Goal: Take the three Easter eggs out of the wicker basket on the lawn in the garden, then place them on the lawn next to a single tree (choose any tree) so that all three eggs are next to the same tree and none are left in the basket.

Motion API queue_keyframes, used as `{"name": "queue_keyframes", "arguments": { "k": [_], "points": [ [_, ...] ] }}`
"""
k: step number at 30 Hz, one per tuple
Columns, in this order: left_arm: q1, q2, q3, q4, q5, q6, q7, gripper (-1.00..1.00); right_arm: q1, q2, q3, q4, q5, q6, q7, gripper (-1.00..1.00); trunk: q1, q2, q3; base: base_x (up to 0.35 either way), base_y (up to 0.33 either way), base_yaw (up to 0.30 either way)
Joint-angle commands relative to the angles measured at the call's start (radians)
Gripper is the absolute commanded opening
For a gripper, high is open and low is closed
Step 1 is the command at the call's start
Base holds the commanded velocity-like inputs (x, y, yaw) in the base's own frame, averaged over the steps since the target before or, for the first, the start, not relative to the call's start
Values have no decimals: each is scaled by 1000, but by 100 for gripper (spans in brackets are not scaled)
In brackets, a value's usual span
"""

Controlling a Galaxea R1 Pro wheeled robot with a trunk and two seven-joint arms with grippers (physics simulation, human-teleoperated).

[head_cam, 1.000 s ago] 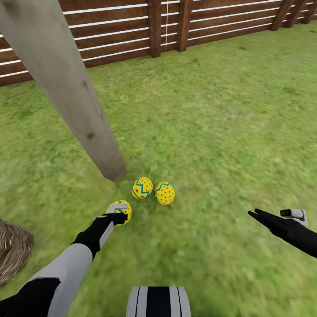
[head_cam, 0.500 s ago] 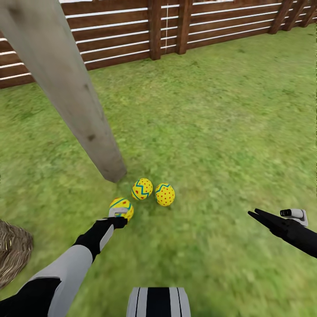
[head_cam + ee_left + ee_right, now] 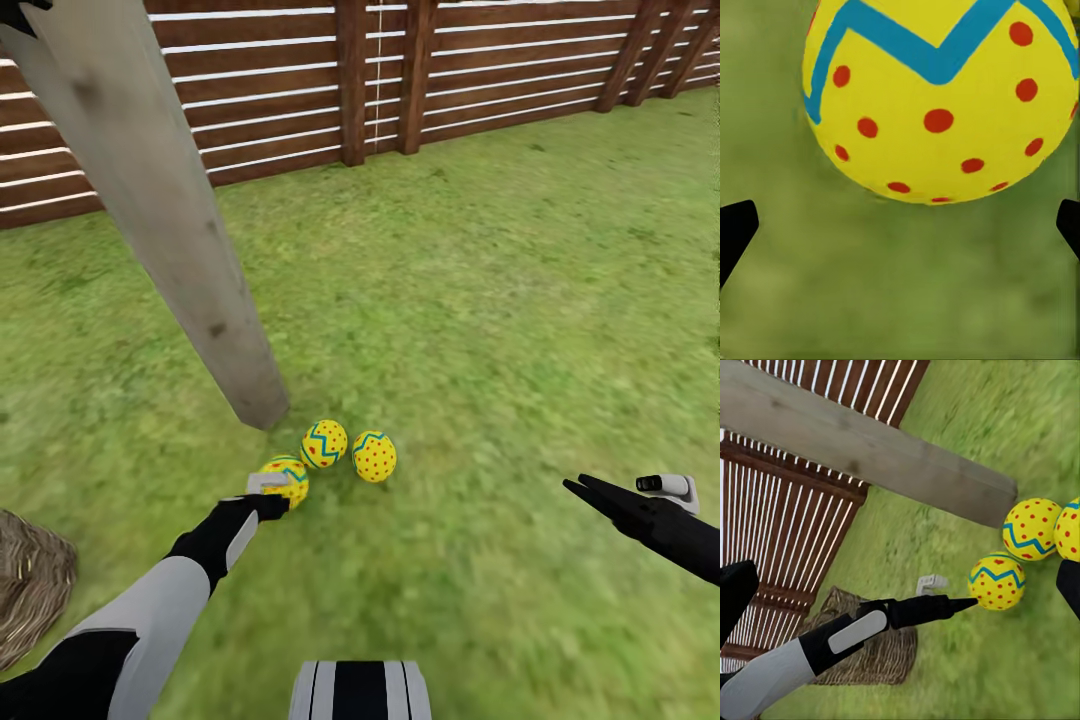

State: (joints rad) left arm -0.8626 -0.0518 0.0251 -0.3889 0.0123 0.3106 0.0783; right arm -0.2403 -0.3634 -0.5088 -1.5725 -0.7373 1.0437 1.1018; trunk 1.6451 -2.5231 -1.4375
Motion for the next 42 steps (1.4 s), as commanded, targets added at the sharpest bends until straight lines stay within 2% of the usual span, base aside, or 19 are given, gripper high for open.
{"name": "queue_keyframes", "arguments": {
  "k": [1, 4, 11, 15, 19, 23, 26, 35, 42],
  "points": [
    [0, -1, 3, -2, 1, 8, 2, 100, -1, 0, -1, 0, 3, 4, 4, 100, -1, 0, 3, 0, 0, 0],
    [-1, 0, 3, -1, 1, 18, 2, 100, -1, 0, -1, 0, 3, 4, 4, 100, -2, 1, 15, 0, 0, 0],
    [-3, 1, 9, -2, 7, 159, 3, 100, -1, 0, -1, 0, 3, 4, 4, 100, -5, 2, 42, 0, 0, 0],
    [-3, 2, 15, -3, 16, 260, 2, 100, -1, 0, -1, 0, 3, 4, 4, 100, -5, 2, 42, 0, 0, 0],
    [-6, 2, 17, -6, 26, 330, 3, 100, -1, -1, -1, 0, 3, 4, 4, 100, -5, 2, 42, 0, 0, 0],
    [-8, 1, 17, -7, 72, 354, 7, 100, -1, -2, -1, 0, 3, 4, 3, 100, -5, 2, 42, 0, 0, 0],
    [-9, 4, 16, -8, 82, 382, 8, 100, -1, -1, -1, 0, 3, 4, 3, 100, -6, 3, 54, 0, 0, 0],
    [-11, 5, 15, -27, 87, 473, 8, 100, -1, 0, -1, 0, 3, 4, 3, 100, -10, 5, 88, 0, 0, 0],
    [-12, 3, 16, -28, 87, 485, 8, 100, -1, 0, -1, 0, 3, 4, 3, 100, -14, 7, 115, -115, 0, 0]
  ]
}}
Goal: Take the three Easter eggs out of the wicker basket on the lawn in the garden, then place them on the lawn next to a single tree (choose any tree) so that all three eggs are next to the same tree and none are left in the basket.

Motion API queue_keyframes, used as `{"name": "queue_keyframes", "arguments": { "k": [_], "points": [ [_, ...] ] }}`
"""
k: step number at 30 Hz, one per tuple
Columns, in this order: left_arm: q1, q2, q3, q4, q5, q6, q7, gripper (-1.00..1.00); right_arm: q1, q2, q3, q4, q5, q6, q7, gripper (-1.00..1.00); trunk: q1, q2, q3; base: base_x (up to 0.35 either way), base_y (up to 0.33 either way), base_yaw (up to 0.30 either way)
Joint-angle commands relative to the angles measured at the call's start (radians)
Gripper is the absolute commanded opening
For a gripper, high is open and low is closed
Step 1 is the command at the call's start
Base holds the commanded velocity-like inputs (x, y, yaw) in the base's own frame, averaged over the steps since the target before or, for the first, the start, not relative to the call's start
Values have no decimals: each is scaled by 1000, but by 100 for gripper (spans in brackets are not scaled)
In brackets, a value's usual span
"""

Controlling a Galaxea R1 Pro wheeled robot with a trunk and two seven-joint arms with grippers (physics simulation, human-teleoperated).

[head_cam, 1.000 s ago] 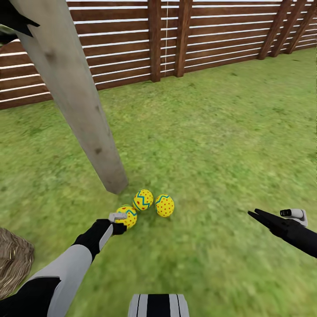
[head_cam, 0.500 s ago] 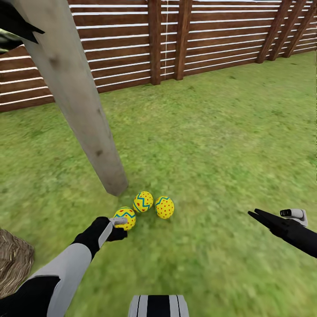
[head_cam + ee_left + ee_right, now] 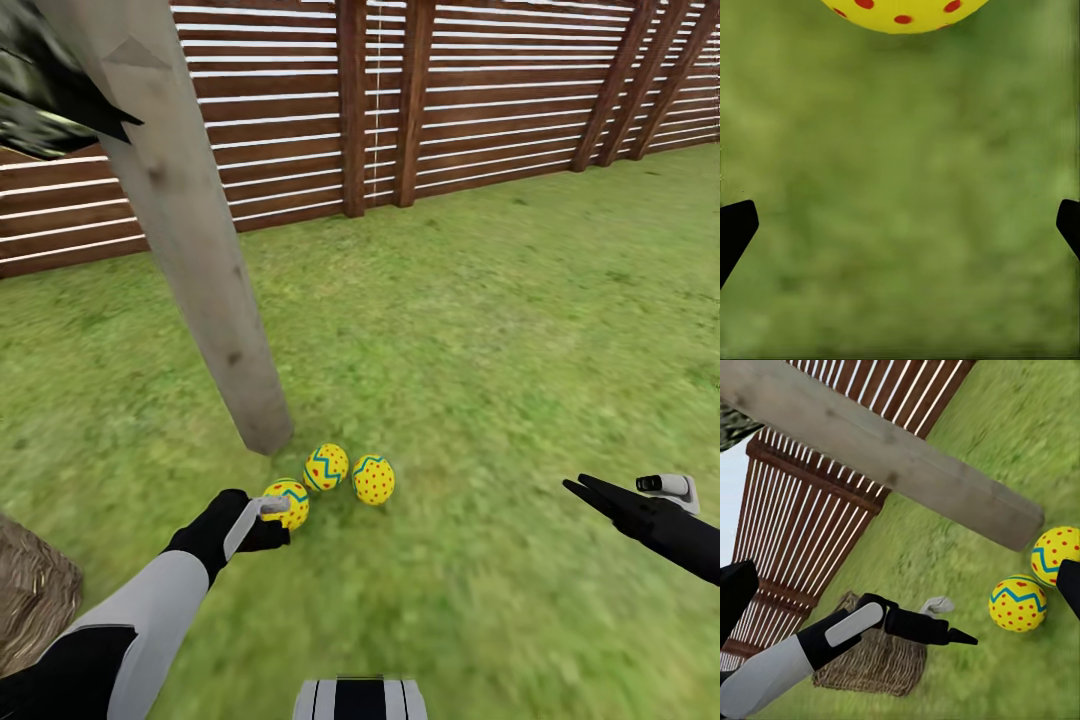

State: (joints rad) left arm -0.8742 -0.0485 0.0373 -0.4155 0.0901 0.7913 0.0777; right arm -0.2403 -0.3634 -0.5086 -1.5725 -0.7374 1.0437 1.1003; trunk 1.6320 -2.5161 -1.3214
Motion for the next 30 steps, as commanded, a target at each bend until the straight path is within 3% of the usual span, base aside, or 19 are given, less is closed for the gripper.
{"name": "queue_keyframes", "arguments": {
  "k": [1, 30],
  "points": [
    [0, -1, 4, -1, 10, 5, 8, 100, -1, 0, -1, 0, 3, 4, 4, 100, -1, 0, 3, -207, 0, 0],
    [1, -3, 1, 0, 10, 5, 11, 100, -1, -1, -1, 0, 3, 4, 4, 100, -14, 7, 115, -216, 0, 0]
  ]
}}
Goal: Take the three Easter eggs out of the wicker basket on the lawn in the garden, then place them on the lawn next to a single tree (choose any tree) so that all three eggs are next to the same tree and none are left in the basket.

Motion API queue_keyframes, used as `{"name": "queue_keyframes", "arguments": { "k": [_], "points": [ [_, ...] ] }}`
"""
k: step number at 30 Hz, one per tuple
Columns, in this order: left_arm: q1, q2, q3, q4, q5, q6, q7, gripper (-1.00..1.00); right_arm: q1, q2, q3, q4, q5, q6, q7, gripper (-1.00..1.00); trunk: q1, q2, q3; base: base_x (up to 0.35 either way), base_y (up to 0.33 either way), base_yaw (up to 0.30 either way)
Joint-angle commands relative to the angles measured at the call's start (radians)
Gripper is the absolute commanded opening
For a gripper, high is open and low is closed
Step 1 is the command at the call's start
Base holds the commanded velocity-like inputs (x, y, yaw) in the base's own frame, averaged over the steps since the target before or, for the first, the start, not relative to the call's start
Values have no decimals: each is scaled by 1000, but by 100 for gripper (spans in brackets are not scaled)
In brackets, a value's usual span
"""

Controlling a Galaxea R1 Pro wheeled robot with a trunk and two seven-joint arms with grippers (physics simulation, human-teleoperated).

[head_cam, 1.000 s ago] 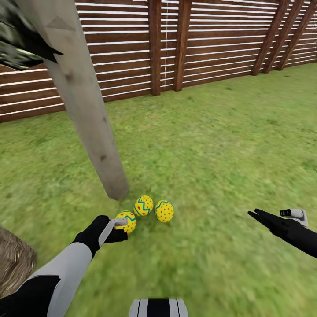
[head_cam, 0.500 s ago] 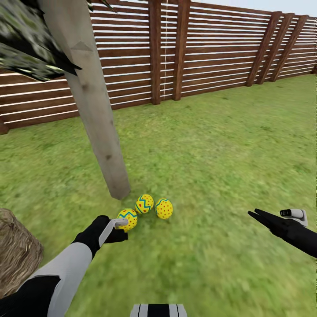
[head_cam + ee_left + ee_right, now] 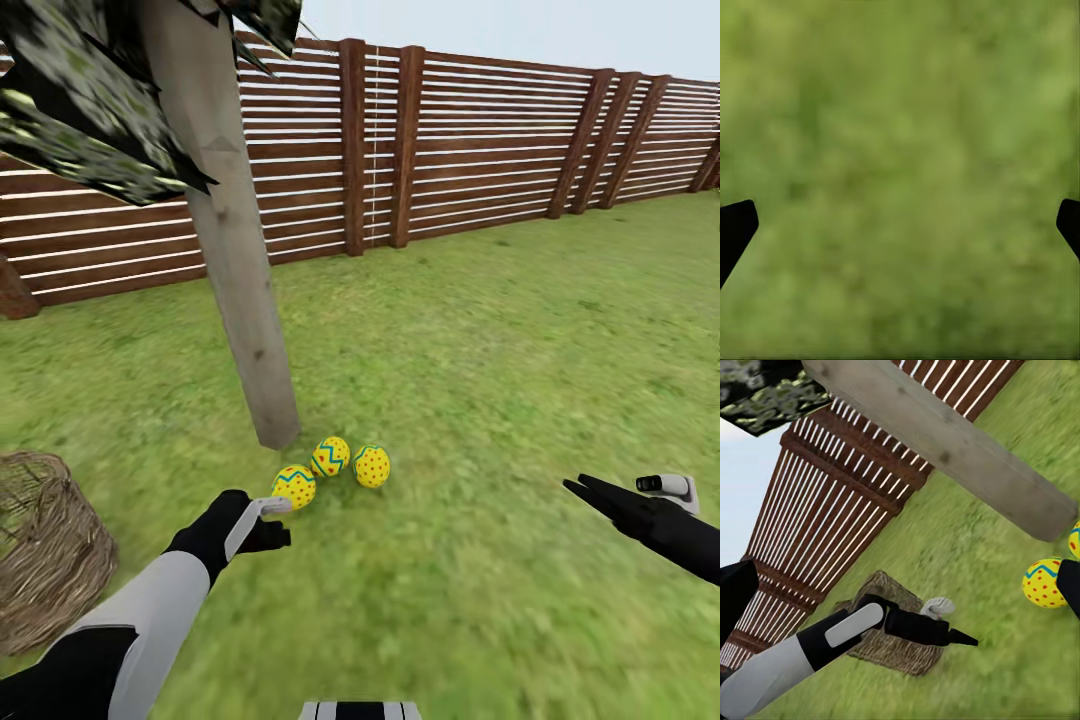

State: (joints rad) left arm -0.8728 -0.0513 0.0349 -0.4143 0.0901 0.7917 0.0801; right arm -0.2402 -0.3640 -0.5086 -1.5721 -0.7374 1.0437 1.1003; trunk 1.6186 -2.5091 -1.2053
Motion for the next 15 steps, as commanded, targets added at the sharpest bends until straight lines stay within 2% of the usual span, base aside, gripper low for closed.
{"name": "queue_keyframes", "arguments": {
  "k": [1, 7, 15],
  "points": [
    [0, -1, 4, -1, 10, 4, 9, 100, -1, 0, -1, 0, 2, 4, 4, 100, -1, 0, 3, -224, 0, 0],
    [0, -1, 3, -1, 10, 4, 10, 100, -1, 0, -1, 0, 3, 4, 4, 100, -4, 1, 26, -207, 0, 0],
    [0, -1, 4, -1, 10, 4, 12, 100, -1, 0, -1, 0, 3, 4, 4, 100, -7, 3, 57, -40, 0, 0]
  ]
}}
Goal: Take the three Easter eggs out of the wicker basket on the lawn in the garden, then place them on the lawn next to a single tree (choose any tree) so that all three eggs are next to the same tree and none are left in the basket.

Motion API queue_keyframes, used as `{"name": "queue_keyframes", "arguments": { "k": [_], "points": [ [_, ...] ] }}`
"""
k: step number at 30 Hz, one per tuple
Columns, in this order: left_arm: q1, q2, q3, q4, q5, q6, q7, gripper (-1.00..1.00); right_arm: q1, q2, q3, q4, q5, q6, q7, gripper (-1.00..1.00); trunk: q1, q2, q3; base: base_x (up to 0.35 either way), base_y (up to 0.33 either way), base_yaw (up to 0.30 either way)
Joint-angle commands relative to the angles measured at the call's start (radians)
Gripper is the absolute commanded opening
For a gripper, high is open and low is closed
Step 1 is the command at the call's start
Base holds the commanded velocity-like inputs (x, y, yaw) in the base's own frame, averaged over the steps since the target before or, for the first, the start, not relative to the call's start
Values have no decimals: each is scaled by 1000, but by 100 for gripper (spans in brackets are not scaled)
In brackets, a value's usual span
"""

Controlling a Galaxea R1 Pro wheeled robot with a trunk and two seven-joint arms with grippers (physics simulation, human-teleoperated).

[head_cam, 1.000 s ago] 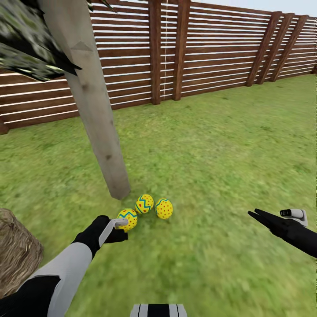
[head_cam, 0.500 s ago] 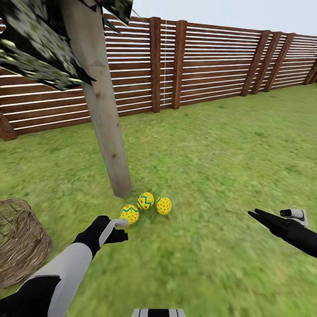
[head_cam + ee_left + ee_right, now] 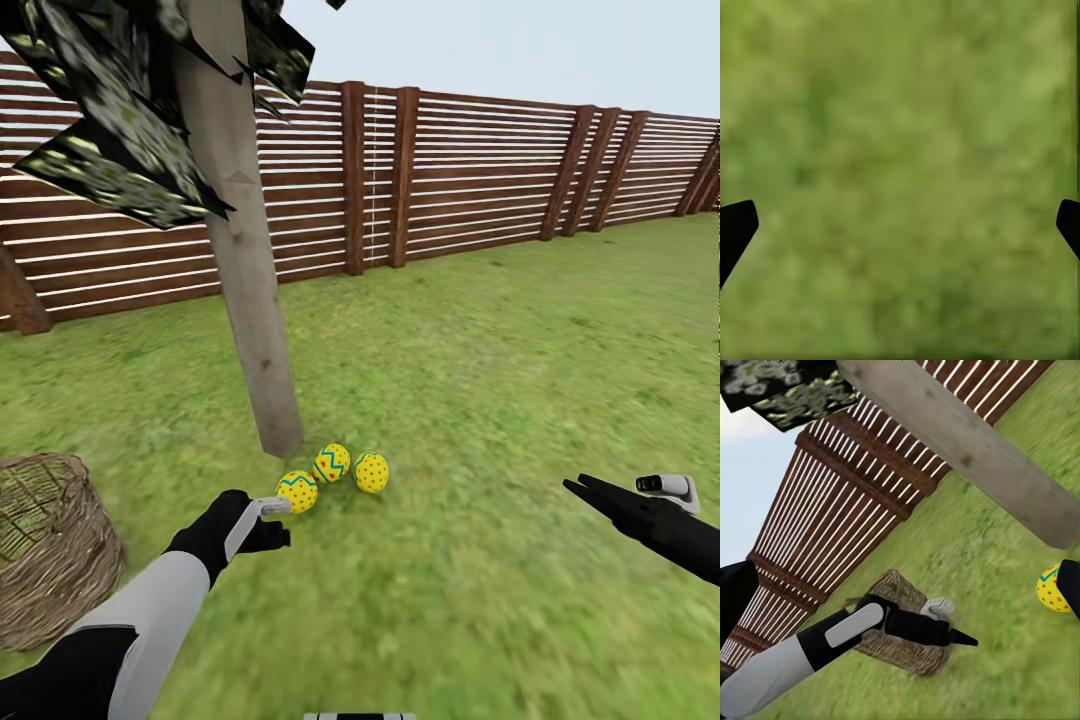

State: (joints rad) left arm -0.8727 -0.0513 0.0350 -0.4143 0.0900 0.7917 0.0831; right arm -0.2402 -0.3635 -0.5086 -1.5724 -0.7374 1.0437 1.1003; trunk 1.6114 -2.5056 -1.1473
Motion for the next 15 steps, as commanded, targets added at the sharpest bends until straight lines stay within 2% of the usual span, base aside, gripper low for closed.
{"name": "queue_keyframes", "arguments": {
  "k": [1, 4, 11, 15],
  "points": [
    [0, -1, 4, -1, 10, 4, 9, 100, -1, 0, -1, 0, 3, 3, 4, 100, -1, 0, 3, -30, 0, 0],
    [0, 0, 3, -1, 10, 4, 9, 100, -1, 0, -1, 0, 3, 3, 4, 100, -2, 1, 15, -94, 0, 0],
    [0, 0, 4, -1, 10, 4, 9, 100, -1, 0, -1, 0, 3, 3, 4, 100, -5, 2, 42, -197, 0, 0],
    [0, -1, 3, -1, 10, 4, 9, 100, -1, 0, -1, 0, 3, 3, 4, 100, -7, 3, 57, -77, 0, 0]
  ]
}}
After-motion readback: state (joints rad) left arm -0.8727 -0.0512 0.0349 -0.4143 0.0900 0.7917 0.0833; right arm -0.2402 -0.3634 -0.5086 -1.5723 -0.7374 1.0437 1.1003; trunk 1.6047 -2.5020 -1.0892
